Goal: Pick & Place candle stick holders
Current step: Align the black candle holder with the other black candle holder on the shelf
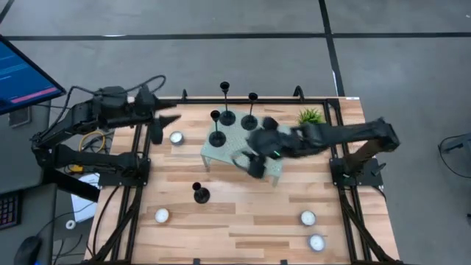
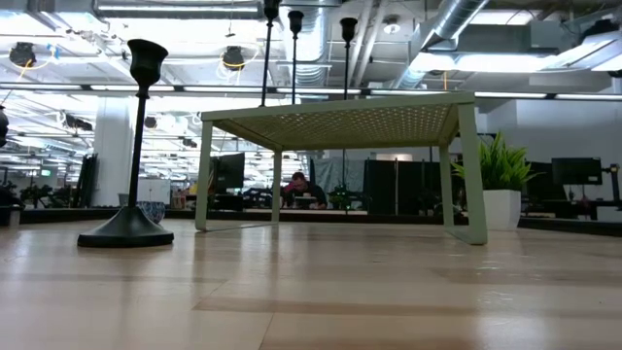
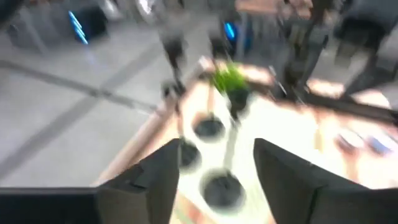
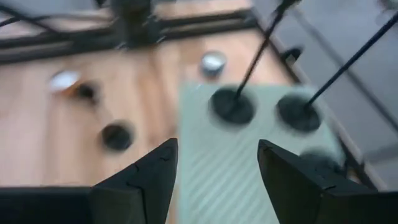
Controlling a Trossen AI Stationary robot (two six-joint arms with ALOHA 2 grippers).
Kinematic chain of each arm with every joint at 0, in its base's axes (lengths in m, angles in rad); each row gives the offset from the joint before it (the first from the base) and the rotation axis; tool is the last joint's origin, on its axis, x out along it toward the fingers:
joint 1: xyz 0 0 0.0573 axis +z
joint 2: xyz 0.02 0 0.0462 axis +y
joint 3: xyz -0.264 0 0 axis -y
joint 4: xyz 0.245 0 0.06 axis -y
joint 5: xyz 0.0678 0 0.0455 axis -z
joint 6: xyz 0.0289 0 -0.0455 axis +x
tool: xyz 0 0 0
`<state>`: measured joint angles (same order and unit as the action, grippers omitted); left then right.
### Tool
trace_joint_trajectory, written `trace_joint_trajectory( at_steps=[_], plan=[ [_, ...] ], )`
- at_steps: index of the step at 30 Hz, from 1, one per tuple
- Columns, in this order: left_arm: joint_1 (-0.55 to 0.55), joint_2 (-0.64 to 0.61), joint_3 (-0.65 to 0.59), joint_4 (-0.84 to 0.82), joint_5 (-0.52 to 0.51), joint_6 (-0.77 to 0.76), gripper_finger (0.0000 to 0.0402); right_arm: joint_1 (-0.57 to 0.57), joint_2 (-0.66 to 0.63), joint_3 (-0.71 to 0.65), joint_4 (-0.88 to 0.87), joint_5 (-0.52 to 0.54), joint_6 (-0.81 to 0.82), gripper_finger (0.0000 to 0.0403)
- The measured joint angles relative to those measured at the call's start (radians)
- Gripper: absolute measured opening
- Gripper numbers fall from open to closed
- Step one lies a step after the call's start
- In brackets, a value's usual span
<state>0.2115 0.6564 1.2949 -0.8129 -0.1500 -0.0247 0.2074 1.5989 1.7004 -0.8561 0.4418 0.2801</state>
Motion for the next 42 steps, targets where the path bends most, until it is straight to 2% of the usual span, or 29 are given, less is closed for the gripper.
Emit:
trace_joint_trajectory(
  at_steps=[3, 7, 13, 17, 21, 26, 31, 42],
  plan=[
    [0.000, 0.019, 0.000, -0.146, 0.057, -0.099, 0.0244, 0.094, -0.059, 0.000, -0.115, 0.024, 0.116, 0.0212],
    [0.000, 0.076, 0.000, -0.309, 0.115, -0.261, 0.0271, 0.221, -0.114, 0.000, -0.212, 0.130, 0.285, 0.0212],
    [-0.045, 0.180, 0.000, -0.493, 0.151, -0.358, 0.0271, 0.392, -0.156, 0.000, -0.334, 0.272, 0.529, 0.0212],
    [-0.120, 0.223, -0.001, -0.542, 0.159, -0.409, 0.0263, 0.468, -0.160, 0.000, -0.377, 0.342, 0.649, 0.0212],
    [-0.245, 0.228, -0.022, -0.547, 0.166, -0.495, 0.0262, 0.520, -0.160, -0.001, -0.397, 0.353, 0.723, 0.0212],
    [-0.419, 0.202, -0.114, -0.544, 0.169, -0.658, 0.0261, 0.565, -0.153, -0.001, -0.433, 0.391, 0.788, 0.0213],
    [-0.575, 0.208, -0.244, -0.420, 0.146, -0.771, 0.0262, 0.606, -0.154, -0.002, -0.485, 0.397, 0.861, 0.0212],
    [-0.775, 0.300, -0.422, -0.127, -0.136, -0.794, 0.0255, 0.644, -0.162, -0.002, -0.503, 0.420, 0.900, 0.0212]
  ],
)
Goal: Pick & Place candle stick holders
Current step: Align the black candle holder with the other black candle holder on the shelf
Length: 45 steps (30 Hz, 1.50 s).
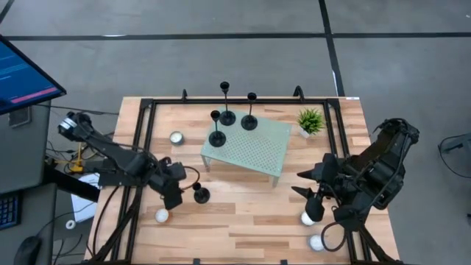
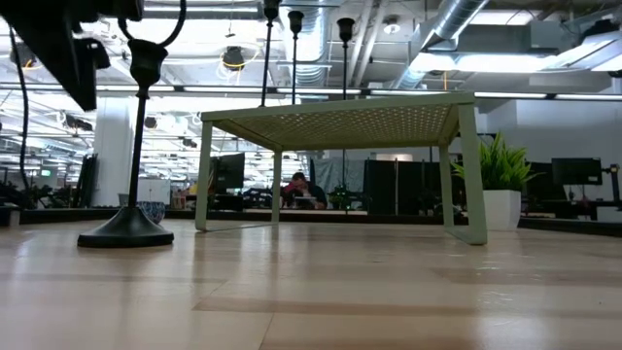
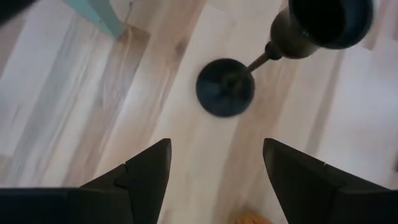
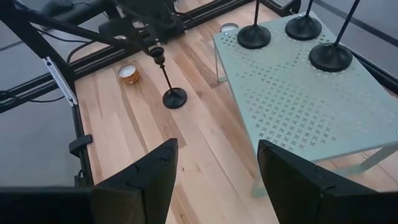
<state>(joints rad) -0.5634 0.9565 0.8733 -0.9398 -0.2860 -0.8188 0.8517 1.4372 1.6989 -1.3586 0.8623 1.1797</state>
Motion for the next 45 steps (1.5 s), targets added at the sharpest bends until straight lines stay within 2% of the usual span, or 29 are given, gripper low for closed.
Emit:
trace_joint_trajectory(
  at_steps=[7, 12, 15, 22, 32, 37, 45],
  plan=[
    [-0.081, -0.009, -0.139, 0.189, -0.170, 0.008, 0.0256, 0.012, 0.000, 0.000, -0.001, 0.003, 0.000, 0.0213],
    [-0.098, -0.002, -0.247, 0.423, -0.193, 0.011, 0.0257, 0.012, -0.012, 0.000, 0.005, 0.003, 0.004, 0.0210],
    [-0.098, 0.000, -0.305, 0.510, -0.213, 0.012, 0.0254, 0.009, -0.020, 0.000, 0.005, 0.003, 0.011, 0.0209],
    [-0.097, 0.000, -0.396, 0.745, -0.329, 0.080, 0.0251, 0.005, -0.026, 0.001, 0.013, 0.002, 0.016, 0.0209],
    [-0.097, 0.001, -0.412, 0.808, -0.359, 0.089, 0.0236, 0.005, -0.026, 0.001, 0.013, 0.000, 0.018, 0.0209],
    [-0.097, 0.017, -0.412, 0.849, -0.368, 0.089, 0.0179, 0.005, -0.026, 0.001, 0.009, 0.000, 0.018, 0.0209],
    [-0.097, 0.029, -0.412, 0.918, -0.385, 0.135, 0.0028, 0.005, -0.026, 0.001, 0.002, 0.000, 0.017, 0.0209]
  ],
)
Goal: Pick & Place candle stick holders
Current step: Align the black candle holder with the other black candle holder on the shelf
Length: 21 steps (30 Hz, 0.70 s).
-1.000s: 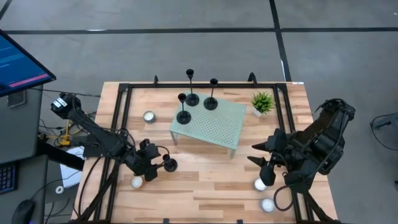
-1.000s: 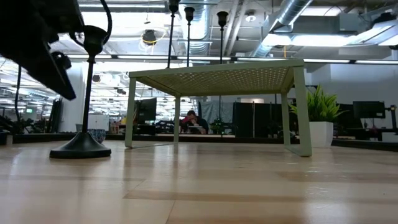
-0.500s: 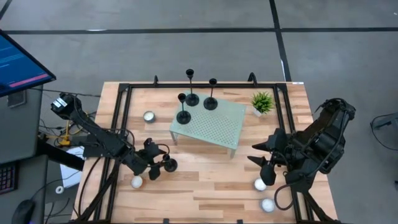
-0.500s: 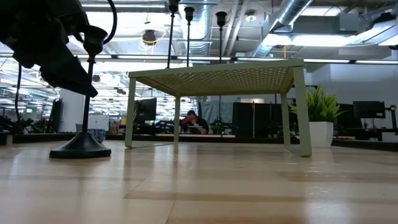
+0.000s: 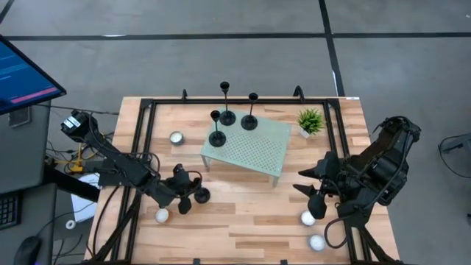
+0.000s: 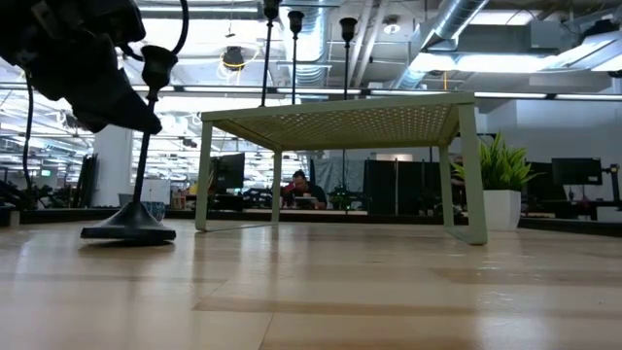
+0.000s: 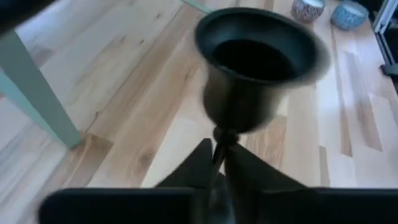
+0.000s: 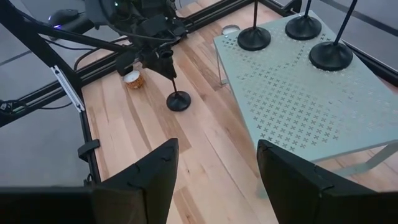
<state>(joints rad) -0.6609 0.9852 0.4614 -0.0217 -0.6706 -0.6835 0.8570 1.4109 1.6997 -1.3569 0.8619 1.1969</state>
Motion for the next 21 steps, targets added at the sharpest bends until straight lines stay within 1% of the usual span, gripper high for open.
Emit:
trace_joint_trajectory(
  at_steps=[2, 6, 10, 12, 16, 21],
  plan=[
    [0.000, -0.001, 0.000, 0.030, -0.007, -0.001, 0.0015, 0.000, 0.000, 0.000, -0.003, 0.000, 0.000, 0.0209],
    [0.000, -0.001, 0.005, 0.131, -0.021, -0.006, 0.0013, 0.000, 0.000, 0.000, -0.006, 0.000, -0.002, 0.0209],
    [0.000, -0.001, 0.091, 0.152, -0.069, -0.004, 0.0013, 0.012, 0.000, 0.000, -0.016, 0.000, -0.002, 0.0209],
    [0.000, -0.002, 0.154, 0.154, -0.117, 0.030, 0.0013, 0.016, 0.000, 0.000, -0.030, -0.001, 0.000, 0.0209],
    [0.001, -0.002, 0.279, 0.157, -0.234, 0.152, 0.0013, 0.026, 0.000, 0.000, -0.047, 0.000, 0.002, 0.0209],
    [0.037, 0.028, 0.388, 0.154, -0.394, 0.253, 0.0012, 0.026, 0.000, 0.000, -0.083, 0.000, 0.027, 0.0209]
  ],
)
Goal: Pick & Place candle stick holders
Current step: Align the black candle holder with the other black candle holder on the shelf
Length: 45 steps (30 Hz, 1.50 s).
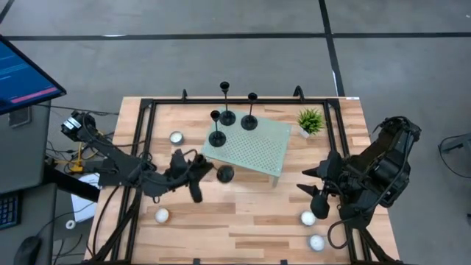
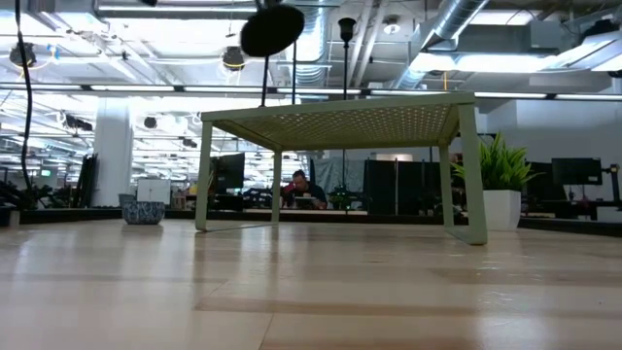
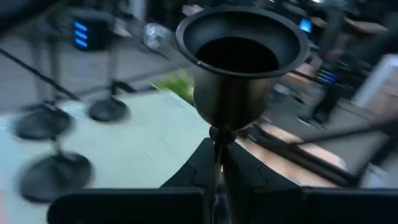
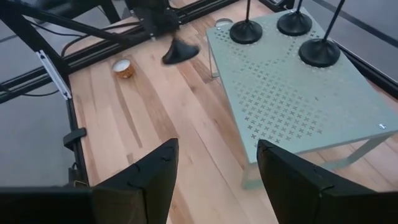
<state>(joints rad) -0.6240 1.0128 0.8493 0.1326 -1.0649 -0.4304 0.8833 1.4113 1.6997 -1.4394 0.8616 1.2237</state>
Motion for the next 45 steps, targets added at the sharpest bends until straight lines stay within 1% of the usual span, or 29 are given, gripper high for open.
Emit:
trace_joint_trajectory(
  at_steps=[2, 5, 12, 19, 25, 30, 32, 41, 45],
  plan=[
    [0.032, 0.029, 0.037, 0.004, -0.023, 0.008, 0.0012, 0.000, 0.000, 0.000, -0.006, 0.000, 0.007, 0.0209],
    [0.069, 0.089, 0.086, 0.003, -0.030, 0.023, 0.0012, 0.000, 0.000, 0.000, -0.008, 0.000, 0.007, 0.0209],
    [0.154, 0.271, 0.241, 0.008, -0.072, 0.112, 0.0012, 0.000, 0.000, 0.000, -0.008, -0.003, 0.007, 0.0209],
    [0.246, 0.392, 0.378, 0.009, -0.050, 0.222, 0.0012, 0.000, 0.000, 0.000, -0.012, -0.008, 0.000, 0.0209],
    [0.317, 0.407, 0.411, -0.013, -0.003, 0.241, 0.0012, 0.000, 0.000, 0.000, -0.023, -0.026, 0.000, 0.0209],
    [0.366, 0.399, 0.412, -0.115, 0.070, 0.156, 0.0012, 0.000, 0.000, 0.000, -0.023, -0.026, 0.000, 0.0209],
    [0.378, 0.401, 0.412, -0.130, 0.095, 0.137, 0.0012, 0.000, 0.000, 0.000, -0.023, -0.026, 0.000, 0.0209],
    [0.391, 0.404, 0.412, -0.225, 0.109, 0.134, 0.0012, 0.001, -0.018, 0.000, -0.024, -0.030, -0.001, 0.0209],
    [0.400, 0.404, 0.412, -0.234, 0.116, 0.138, 0.0012, 0.001, -0.018, 0.000, -0.026, -0.030, -0.001, 0.0209]
  ],
)
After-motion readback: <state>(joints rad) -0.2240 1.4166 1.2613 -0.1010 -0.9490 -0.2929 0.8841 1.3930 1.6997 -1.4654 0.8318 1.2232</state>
